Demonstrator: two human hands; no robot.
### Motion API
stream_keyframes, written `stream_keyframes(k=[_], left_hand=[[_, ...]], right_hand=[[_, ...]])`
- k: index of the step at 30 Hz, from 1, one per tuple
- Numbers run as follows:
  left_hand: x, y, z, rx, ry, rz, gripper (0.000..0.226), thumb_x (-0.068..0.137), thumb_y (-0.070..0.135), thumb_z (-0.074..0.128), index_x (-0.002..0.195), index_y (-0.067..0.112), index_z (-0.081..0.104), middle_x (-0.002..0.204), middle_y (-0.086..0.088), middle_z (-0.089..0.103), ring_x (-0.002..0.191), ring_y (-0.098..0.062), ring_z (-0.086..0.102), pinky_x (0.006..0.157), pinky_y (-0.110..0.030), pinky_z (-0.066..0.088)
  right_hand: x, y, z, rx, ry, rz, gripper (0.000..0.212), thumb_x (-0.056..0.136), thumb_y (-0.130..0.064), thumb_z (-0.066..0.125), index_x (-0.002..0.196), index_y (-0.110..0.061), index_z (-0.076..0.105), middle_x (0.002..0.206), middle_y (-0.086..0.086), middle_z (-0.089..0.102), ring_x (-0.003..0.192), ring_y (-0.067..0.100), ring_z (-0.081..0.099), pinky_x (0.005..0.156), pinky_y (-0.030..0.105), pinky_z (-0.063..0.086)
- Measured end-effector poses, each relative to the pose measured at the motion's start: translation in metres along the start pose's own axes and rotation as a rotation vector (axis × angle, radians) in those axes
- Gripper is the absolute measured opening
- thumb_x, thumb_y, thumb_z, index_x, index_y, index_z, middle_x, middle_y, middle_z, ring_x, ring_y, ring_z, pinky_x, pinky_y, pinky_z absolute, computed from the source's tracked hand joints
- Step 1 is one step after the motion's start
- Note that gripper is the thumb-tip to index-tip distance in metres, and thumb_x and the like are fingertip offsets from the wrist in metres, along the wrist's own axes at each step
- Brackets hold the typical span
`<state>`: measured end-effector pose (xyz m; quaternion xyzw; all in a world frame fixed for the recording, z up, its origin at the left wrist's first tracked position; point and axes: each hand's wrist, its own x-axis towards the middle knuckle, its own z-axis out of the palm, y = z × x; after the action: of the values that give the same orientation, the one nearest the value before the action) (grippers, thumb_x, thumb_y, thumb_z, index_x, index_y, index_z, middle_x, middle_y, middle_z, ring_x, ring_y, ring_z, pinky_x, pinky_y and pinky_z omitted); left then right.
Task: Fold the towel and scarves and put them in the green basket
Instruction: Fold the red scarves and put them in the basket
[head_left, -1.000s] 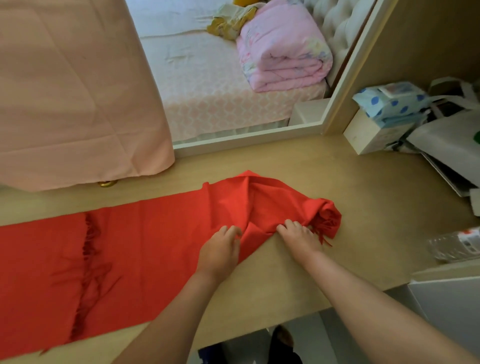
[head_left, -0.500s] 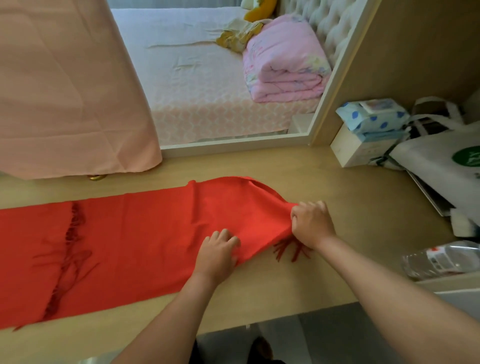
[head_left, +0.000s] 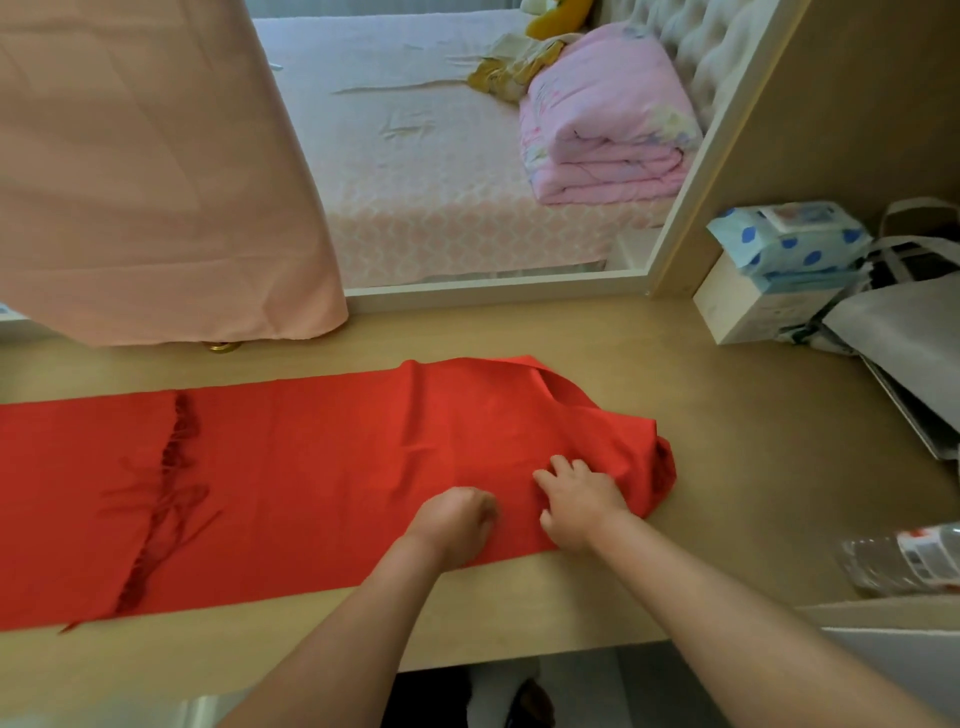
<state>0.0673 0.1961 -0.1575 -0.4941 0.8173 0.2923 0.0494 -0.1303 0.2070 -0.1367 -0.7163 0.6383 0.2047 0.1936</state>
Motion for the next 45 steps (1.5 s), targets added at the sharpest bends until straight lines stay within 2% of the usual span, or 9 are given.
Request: stream_keyframes(k=[6,11,15,21,25,29,35,40,45], left_hand=[[0.040,-0.034,-0.034,0.131,0.273,-0.054,0.040,0.091,0.019,0.051,0.130,0.022,0.056,0.130,-0.003,0.052,0.119,-0.027,0.048,0.092,-0.041,0.046],[0.080,-0.065,-0.061,0.245,0.109,-0.182,0.066,0.097,0.037,0.051,0.154,0.025,0.021,0.163,-0.007,0.011,0.149,-0.027,0.009,0.118,-0.042,0.021],[0.109,-0.079,-0.065,0.318,-0.102,-0.071,0.090,0.089,0.054,0.058,0.156,0.034,0.001,0.164,-0.003,-0.012,0.151,-0.026,-0.010,0.121,-0.048,0.005],[0.124,-0.081,-0.050,0.397,-0.101,0.073,0.095,0.078,0.082,0.039,0.151,0.048,-0.012,0.160,-0.001,-0.026,0.145,-0.029,-0.029,0.116,-0.063,-0.007],[0.126,-0.071,-0.051,0.329,0.063,0.054,0.069,0.087,0.068,0.025,0.151,0.041,0.024,0.164,-0.003,0.005,0.151,-0.026,-0.005,0.118,-0.059,-0.002],[0.143,-0.037,-0.058,0.234,0.288,0.155,0.042,0.095,0.040,0.037,0.130,0.026,0.054,0.141,-0.002,0.048,0.130,-0.028,0.041,0.105,-0.045,0.034],[0.168,0.053,-0.055,0.079,0.240,0.353,0.040,0.097,0.020,0.045,0.137,0.024,0.052,0.129,-0.002,0.055,0.108,-0.028,0.055,0.086,-0.041,0.047],[0.170,0.108,-0.039,0.142,0.033,0.497,0.048,0.097,0.019,0.046,0.145,0.027,0.044,0.143,0.000,0.047,0.124,-0.026,0.047,0.097,-0.041,0.045],[0.160,0.130,-0.037,0.256,-0.036,0.513,0.069,0.089,0.020,0.053,0.152,0.033,0.027,0.148,0.002,0.042,0.132,-0.022,0.040,0.103,-0.037,0.039]], right_hand=[[0.049,-0.001,-0.035,-0.213,0.258,-0.048,0.028,0.094,-0.026,0.046,0.120,-0.019,0.054,0.122,0.008,0.055,0.112,0.029,0.052,0.091,0.041,0.040],[0.095,-0.011,-0.047,-0.172,0.173,-0.161,0.060,0.095,-0.014,0.037,0.153,-0.021,0.024,0.163,0.011,0.016,0.150,0.028,0.015,0.118,0.043,0.021],[0.120,-0.009,-0.046,-0.081,0.052,-0.079,0.070,0.099,-0.036,0.038,0.158,-0.032,0.000,0.166,0.006,-0.007,0.153,0.023,-0.003,0.122,0.048,0.010],[0.123,0.016,-0.044,-0.015,0.079,0.059,0.086,0.086,-0.064,0.046,0.157,-0.037,0.005,0.166,0.002,-0.004,0.153,0.020,0.000,0.116,0.053,0.021],[0.113,0.025,-0.038,0.203,0.369,0.057,0.060,0.088,-0.047,0.052,0.145,-0.031,0.042,0.158,0.005,0.029,0.146,0.024,0.028,0.115,0.052,0.024],[0.087,0.063,-0.032,0.294,0.693,0.298,0.036,0.086,-0.030,0.047,0.116,-0.021,0.065,0.117,0.005,0.060,0.107,0.029,0.058,0.089,0.043,0.044],[0.030,0.108,-0.021,0.231,0.288,0.888,0.057,0.080,-0.064,0.056,0.112,-0.017,0.067,0.121,0.010,0.059,0.117,0.029,0.053,0.098,0.041,0.036],[0.014,0.115,0.005,0.703,0.208,0.748,0.045,0.082,-0.048,0.067,0.122,-0.028,0.064,0.126,0.007,0.060,0.121,0.030,0.054,0.100,0.036,0.043],[-0.004,0.105,0.007,1.065,0.507,0.439,0.013,0.082,-0.009,0.066,0.086,-0.021,0.064,0.082,-0.008,0.068,0.079,0.016,0.062,0.066,0.024,0.041]])
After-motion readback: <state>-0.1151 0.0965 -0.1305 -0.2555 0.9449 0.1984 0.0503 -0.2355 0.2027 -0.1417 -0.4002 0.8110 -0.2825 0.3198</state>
